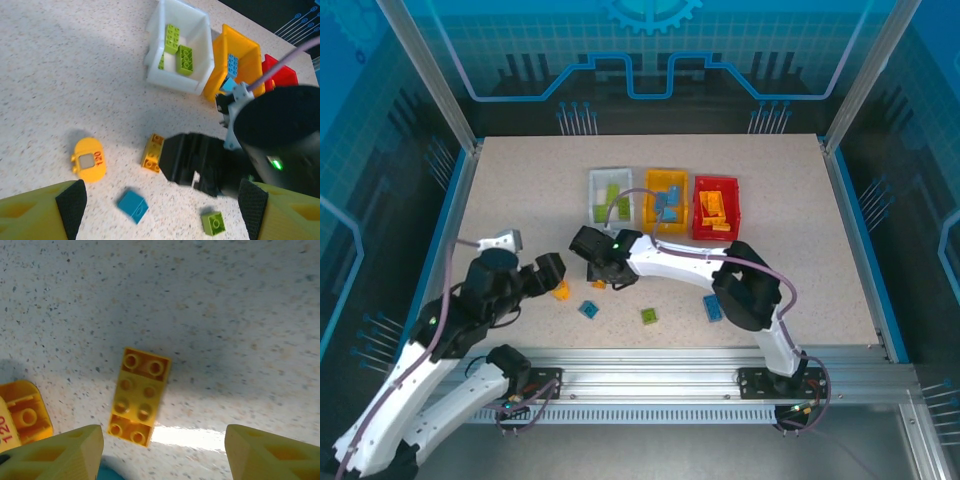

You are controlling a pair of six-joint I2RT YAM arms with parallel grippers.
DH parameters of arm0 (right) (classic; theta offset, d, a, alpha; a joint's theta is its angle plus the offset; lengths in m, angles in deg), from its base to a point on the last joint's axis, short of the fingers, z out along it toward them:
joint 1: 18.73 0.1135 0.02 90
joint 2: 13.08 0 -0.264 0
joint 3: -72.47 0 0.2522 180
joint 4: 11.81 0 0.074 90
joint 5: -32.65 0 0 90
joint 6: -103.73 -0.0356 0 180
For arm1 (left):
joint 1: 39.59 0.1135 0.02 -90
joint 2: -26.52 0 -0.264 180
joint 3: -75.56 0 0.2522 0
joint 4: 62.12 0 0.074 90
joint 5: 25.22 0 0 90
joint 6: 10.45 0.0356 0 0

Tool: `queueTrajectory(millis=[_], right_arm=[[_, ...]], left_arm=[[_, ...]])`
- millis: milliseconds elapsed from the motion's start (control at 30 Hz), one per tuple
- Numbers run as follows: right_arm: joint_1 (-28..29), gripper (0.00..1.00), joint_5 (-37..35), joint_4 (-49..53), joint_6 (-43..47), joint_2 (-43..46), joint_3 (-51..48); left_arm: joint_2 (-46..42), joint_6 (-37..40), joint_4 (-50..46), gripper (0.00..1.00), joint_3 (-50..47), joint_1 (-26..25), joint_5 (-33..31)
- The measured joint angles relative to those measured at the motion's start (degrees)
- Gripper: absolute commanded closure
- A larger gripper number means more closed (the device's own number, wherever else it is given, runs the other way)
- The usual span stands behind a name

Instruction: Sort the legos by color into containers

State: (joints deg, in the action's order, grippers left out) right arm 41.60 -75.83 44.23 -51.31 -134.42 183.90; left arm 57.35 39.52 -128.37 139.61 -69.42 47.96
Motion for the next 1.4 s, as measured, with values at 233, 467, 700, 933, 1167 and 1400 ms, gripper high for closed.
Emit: queueTrajectory(millis=[233,467,700,933,1167,1400], right_arm=[[0.0,0.40,1.4,3.3,-1.7,-8.3,9.2],[-0.3,0.56,2.5,6.2,-4.1,-13.0,13.8],[-0.9,0.82,3.7,6.7,-4.9,-13.8,14.6],[-1.2,0.83,-0.9,6.0,-1.6,-5.7,5.9],[-12.7,0.80,-3.0,2.3,10.4,19.7,-9.5],[-29.6,0.80,-5.0,4.3,23.1,21.4,-9.7]], left_arm=[[-7.8,-3.5,-11.7,0.16,1.0,0.0,-1.4],[-8.5,-4.9,-15.3,0.16,2.9,0.0,-1.6],[-8.5,-5.1,-15.4,0.16,2.9,0.0,-1.4],[-6.2,-4.9,-11.4,0.14,2.9,0.0,3.2],[11.8,-5.4,6.5,0.16,2.9,-0.2,15.3],[29.1,-6.4,21.4,0.16,5.7,-7.5,18.3]])
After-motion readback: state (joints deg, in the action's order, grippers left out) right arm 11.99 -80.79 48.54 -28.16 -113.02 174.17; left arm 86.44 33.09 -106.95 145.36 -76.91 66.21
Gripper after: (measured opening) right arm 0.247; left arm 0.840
